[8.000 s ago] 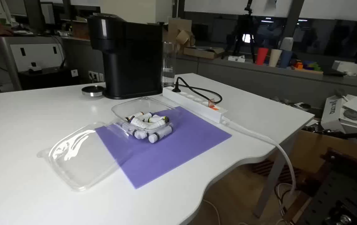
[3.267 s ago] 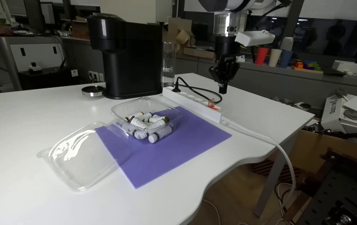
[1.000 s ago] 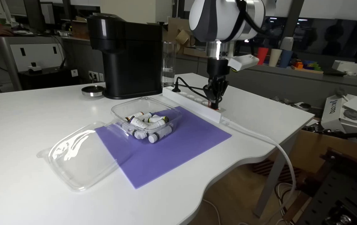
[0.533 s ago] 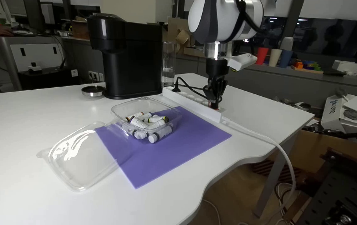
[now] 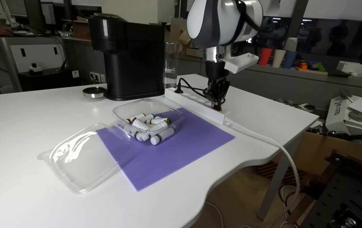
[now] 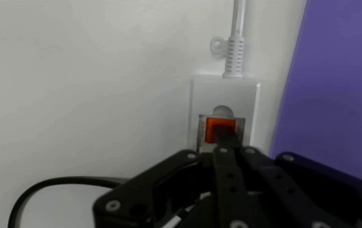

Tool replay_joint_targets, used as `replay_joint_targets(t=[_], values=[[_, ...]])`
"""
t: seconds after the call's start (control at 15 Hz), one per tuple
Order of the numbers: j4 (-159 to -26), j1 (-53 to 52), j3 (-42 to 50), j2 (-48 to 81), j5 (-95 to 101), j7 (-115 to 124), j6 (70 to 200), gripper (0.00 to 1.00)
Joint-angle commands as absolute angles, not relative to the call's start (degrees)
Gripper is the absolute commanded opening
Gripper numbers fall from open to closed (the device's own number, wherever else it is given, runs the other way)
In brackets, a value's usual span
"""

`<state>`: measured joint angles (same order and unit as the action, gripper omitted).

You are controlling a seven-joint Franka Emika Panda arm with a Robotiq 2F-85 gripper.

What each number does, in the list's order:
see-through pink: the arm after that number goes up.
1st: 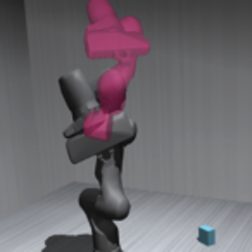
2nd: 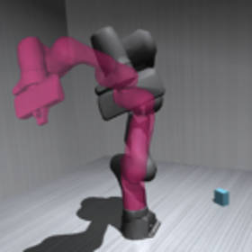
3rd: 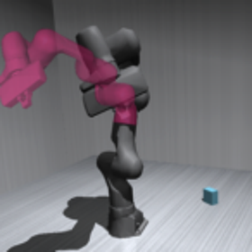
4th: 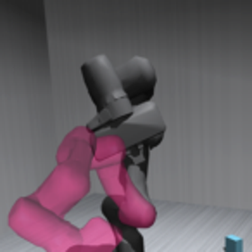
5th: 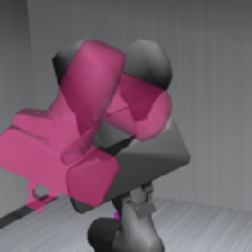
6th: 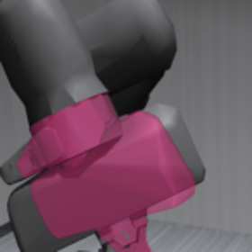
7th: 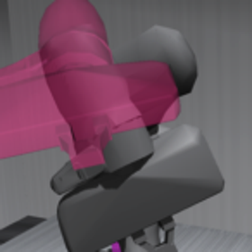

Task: Turn off the extension cord switch

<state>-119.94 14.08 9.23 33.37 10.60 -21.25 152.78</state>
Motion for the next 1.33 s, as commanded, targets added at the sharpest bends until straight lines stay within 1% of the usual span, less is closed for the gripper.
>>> replay_joint_targets(t=[0.0,0.27,0.67,1.0,1.27], values=[[-121.03,10.6,11.28,36.89,10.14,-9.36,157.97,0.0],[-122.33,8.22,13.22,34.48,10.1,-3.68,157.78,0.0],[-124.88,8.43,12.29,28.54,8.22,-3.29,152.89,0.0],[-127.16,8.75,11.86,22.78,7.47,-3.68,153.42,0.0],[-126.94,9.03,11.1,18.29,7.04,-4.82,148.84,0.0]])
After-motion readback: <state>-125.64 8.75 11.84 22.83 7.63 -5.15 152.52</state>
